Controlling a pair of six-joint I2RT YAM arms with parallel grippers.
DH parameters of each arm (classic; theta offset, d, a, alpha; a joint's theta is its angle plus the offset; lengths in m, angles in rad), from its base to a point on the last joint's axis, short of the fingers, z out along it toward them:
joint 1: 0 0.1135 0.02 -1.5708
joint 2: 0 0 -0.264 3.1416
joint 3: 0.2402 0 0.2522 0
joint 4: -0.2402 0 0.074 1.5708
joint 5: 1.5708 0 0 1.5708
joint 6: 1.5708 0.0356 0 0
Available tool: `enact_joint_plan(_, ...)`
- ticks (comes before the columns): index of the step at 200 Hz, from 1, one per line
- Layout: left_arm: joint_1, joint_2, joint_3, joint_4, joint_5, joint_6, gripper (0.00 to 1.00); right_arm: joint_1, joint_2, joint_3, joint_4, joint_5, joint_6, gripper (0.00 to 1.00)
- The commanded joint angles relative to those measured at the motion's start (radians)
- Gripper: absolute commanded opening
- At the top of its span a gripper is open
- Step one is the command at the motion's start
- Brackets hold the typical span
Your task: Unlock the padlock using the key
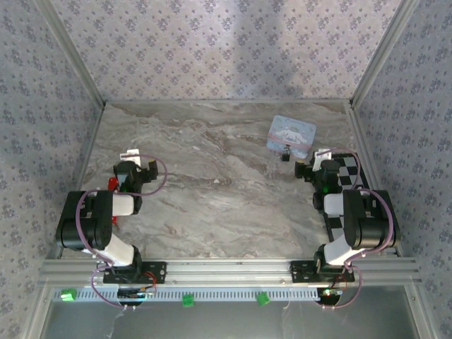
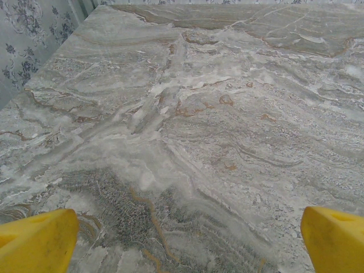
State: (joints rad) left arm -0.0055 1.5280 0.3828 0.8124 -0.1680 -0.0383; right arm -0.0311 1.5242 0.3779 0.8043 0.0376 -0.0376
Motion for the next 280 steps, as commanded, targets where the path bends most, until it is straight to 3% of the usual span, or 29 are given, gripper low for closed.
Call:
enact_joint_plan(1,0.006,0.005,0.019,0.022,0.004,-0.014,1.0,0.006,0.001,0.014,0.013,0.008,0.008,0.99)
enact_joint_plan(36,0.001,0.0,0.021,0.019,-0.015,-0.013,1.0,0.008,-0.001,0.011,0.016,0.011,0.007,0.99)
enact_joint_plan(90,-0.079,-0.223,0.07,-0.259,-0.118,0.009,1.0,0.035,-0.094,-0.01,-0.018,0.021,-0.025,0.99)
enact_joint_plan(103,-0.081,-0.297,0.085,-0.34,-0.12,-0.03,1.0,0.04,-0.162,0.026,-0.151,0.04,-0.011,0.99)
enact_joint_plan(144,-0.088,-0.501,0.188,-0.588,-0.095,-0.175,1.0,0.069,-0.384,0.16,-0.485,-0.068,0.037,0.99)
enact_joint_plan(160,-0.086,-0.553,0.25,-0.715,-0.134,-0.286,1.0,0.067,-0.453,0.246,-0.655,-0.037,0.185,0.99)
enact_joint_plan(181,-0.08,-0.571,0.395,-1.002,-0.245,-0.444,1.0,0.06,-0.495,0.377,-0.907,0.076,0.436,0.99)
enact_joint_plan(197,-0.06,-0.562,0.493,-1.222,-0.253,-0.568,1.0,0.028,-0.499,0.464,-1.098,0.023,0.589,0.99)
enact_joint_plan(223,-0.007,-0.557,0.589,-1.446,-0.142,-0.713,1.0,-0.085,-0.506,0.501,-1.174,-0.219,0.612,0.99)
enact_joint_plan(240,0.046,-0.571,0.582,-1.463,0.054,-0.643,1.0,-0.113,-0.505,0.494,-1.169,-0.292,0.602,0.99)
enact_joint_plan(254,0.079,-0.581,0.549,-1.458,0.182,-0.614,1.0,-0.066,-0.51,0.479,-1.163,-0.31,0.577,0.99)
enact_joint_plan(280,0.139,-0.573,0.529,-1.484,0.411,-0.556,1.0,0.138,-0.511,0.495,-1.219,-0.178,0.536,0.99)
